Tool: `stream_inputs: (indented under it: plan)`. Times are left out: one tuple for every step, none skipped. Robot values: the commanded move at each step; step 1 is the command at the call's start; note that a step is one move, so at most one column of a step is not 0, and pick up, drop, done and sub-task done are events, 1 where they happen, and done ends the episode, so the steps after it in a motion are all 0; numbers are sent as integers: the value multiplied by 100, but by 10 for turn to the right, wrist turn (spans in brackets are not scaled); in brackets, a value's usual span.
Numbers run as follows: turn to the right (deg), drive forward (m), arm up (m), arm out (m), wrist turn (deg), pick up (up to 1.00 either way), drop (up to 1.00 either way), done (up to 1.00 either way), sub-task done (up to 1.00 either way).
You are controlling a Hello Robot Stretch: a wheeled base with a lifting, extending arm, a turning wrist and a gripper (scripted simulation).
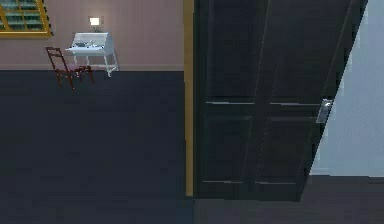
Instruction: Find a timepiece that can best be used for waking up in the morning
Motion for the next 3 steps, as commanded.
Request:
stream_inputs:
  plan:
    - [0,10,0,0,0,0,0,0,0]
    - [-450,0,0,0,0,0,0,0,0]
    - [-90,0,0,0,0,0,0,0,0]
